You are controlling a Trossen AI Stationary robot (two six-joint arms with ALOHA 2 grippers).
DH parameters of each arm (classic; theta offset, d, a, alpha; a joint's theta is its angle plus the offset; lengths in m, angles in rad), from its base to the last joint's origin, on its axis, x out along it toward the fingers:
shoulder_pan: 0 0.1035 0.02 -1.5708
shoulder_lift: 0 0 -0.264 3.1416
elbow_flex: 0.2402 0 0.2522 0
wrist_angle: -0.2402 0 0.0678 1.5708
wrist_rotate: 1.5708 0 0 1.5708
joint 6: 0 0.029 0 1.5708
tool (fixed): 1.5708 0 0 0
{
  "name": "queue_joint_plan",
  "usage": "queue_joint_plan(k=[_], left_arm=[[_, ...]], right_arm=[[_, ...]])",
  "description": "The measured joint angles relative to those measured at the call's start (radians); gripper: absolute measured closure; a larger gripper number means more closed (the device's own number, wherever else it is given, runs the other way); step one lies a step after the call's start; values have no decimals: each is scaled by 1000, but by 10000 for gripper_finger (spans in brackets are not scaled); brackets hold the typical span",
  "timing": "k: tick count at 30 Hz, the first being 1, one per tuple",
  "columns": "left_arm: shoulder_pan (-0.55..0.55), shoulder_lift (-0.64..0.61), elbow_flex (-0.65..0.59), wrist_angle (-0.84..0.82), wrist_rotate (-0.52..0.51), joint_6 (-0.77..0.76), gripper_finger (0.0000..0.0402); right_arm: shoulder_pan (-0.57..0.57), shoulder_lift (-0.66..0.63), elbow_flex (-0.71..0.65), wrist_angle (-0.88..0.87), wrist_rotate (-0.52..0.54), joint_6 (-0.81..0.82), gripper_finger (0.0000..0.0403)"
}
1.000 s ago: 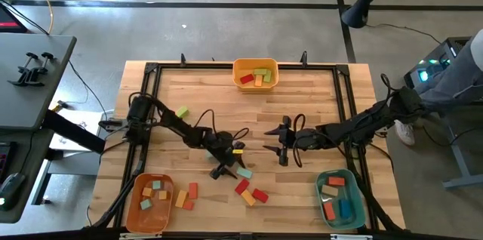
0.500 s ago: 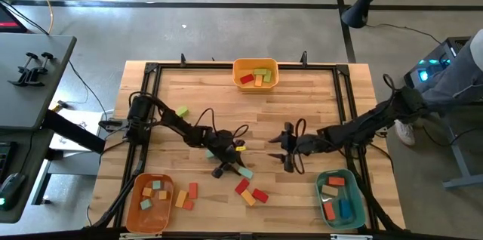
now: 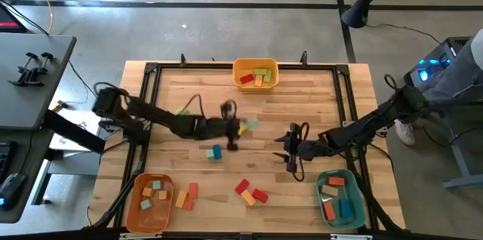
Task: Sort blocks by size
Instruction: Put the small light blue rectangle block into the yellow bin
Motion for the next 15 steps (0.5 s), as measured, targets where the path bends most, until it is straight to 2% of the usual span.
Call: queue_joint_plan(k=[2, 4, 9, 15], left_arm=[[40, -31, 51, -48, -79, 18, 308], [108, -43, 111, -124, -83, -7, 308], [309, 9, 306, -371, 80, -30, 308], [493, 200, 604, -750, 181, -30, 308]], right_arm=[[0, 0, 0, 2, 1, -18, 175], [-3, 0, 0, 3, 2, -40, 175], [-3, 0, 0, 11, 4, -70, 176], [-17, 0, 0, 17, 4, -71, 176]])
